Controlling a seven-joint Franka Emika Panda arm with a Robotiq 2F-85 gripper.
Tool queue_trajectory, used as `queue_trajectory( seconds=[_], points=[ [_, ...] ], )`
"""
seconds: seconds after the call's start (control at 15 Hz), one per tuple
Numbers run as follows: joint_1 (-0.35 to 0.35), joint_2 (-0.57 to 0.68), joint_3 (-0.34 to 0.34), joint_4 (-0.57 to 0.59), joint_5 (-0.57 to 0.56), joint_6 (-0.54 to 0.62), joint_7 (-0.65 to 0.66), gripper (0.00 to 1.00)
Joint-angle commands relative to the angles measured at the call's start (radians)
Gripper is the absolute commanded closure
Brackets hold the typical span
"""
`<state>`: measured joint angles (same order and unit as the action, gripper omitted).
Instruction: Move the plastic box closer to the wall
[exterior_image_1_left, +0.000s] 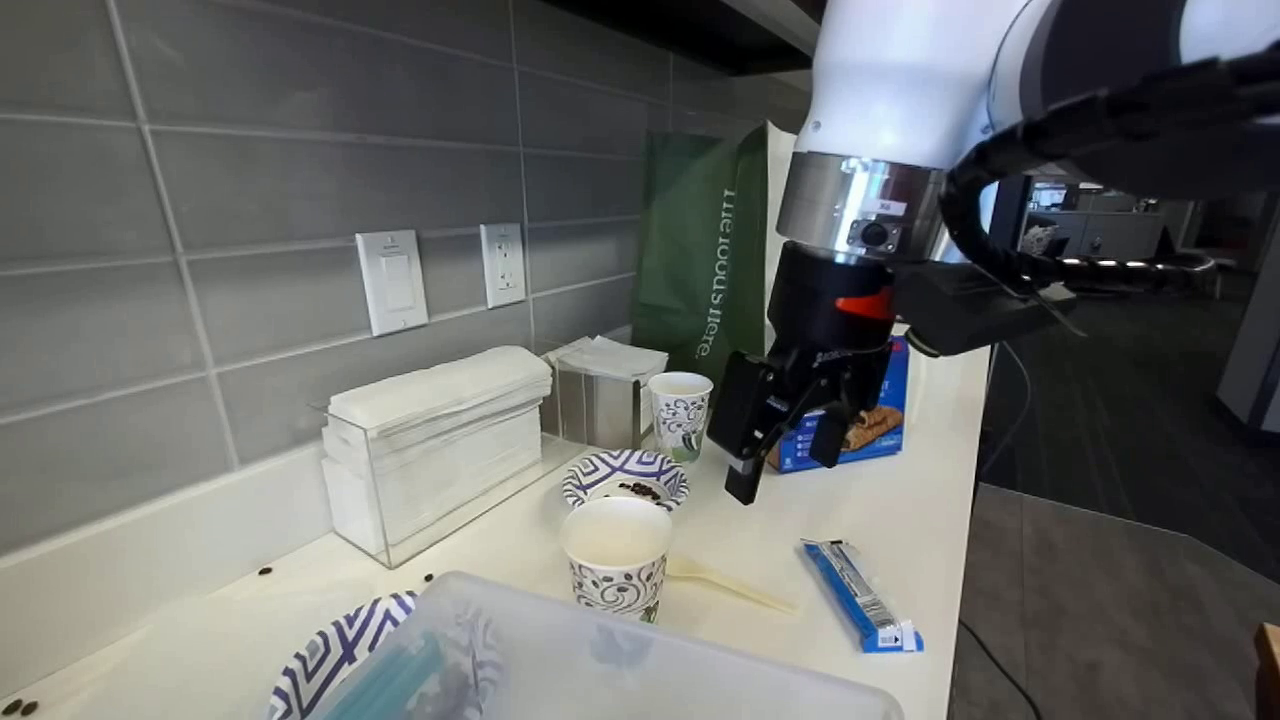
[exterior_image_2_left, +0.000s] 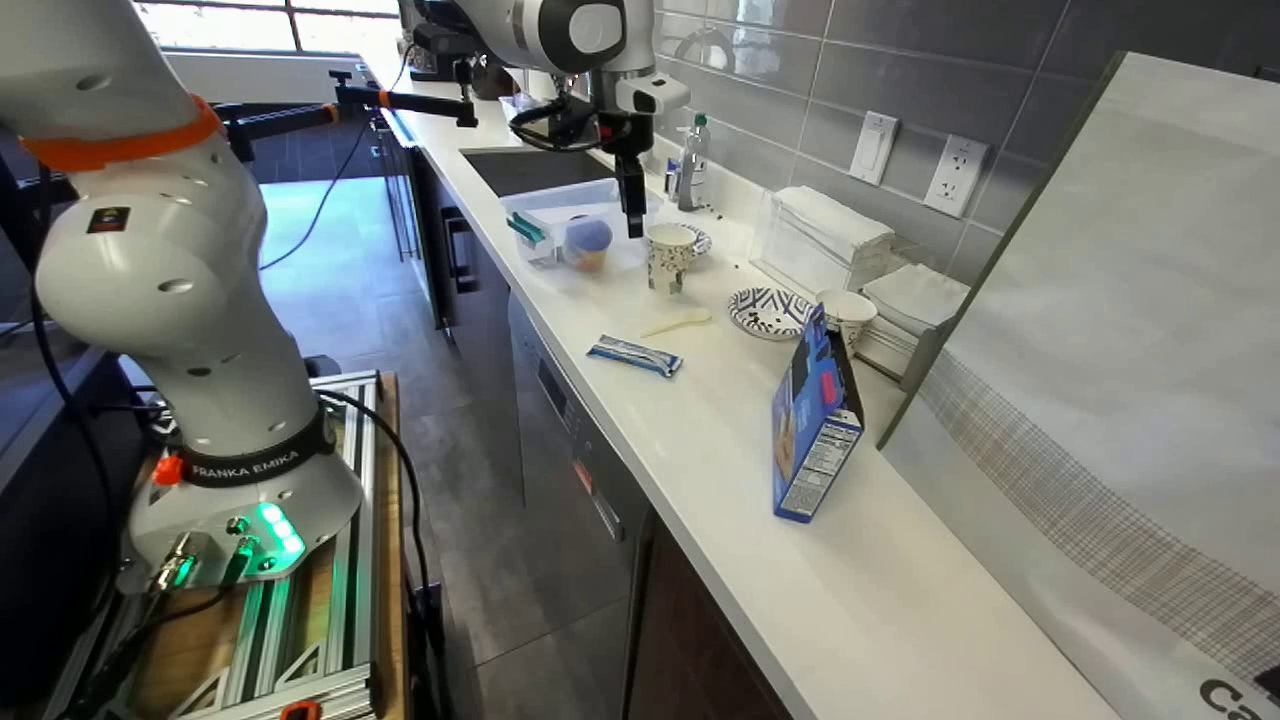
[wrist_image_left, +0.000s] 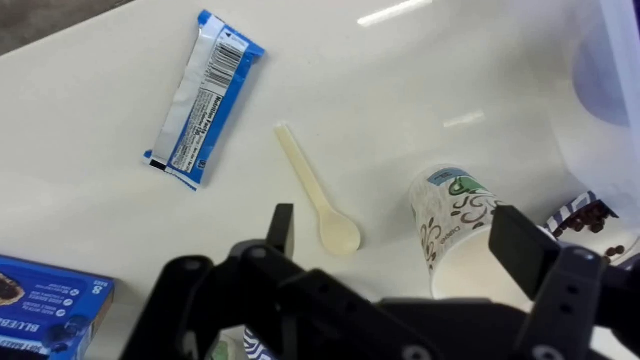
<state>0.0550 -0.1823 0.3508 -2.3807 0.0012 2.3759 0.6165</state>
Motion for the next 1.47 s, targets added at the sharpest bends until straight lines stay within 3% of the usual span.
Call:
queue_trajectory(
  seconds=[0.0, 0.33, 1.07, 1.13, 1.27, 1.4],
  points=[
    [0.066, 0.087, -0.046, 0.045, 0.037, 0.088, -0.123, 0.0],
    [0.136, 0.241, -0.061, 0.156, 0.17, 0.152, -0.346, 0.0],
    [0.193, 0.394, -0.033, 0.341, 0.26, 0.014, -0.558, 0.01],
    [0.198, 0.397, -0.037, 0.347, 0.245, 0.002, -0.558, 0.25],
    [0.204, 0.402, -0.043, 0.354, 0.229, -0.017, -0.561, 0.3],
    [0.204, 0.406, -0.045, 0.359, 0.222, -0.033, -0.575, 0.47]
  ],
)
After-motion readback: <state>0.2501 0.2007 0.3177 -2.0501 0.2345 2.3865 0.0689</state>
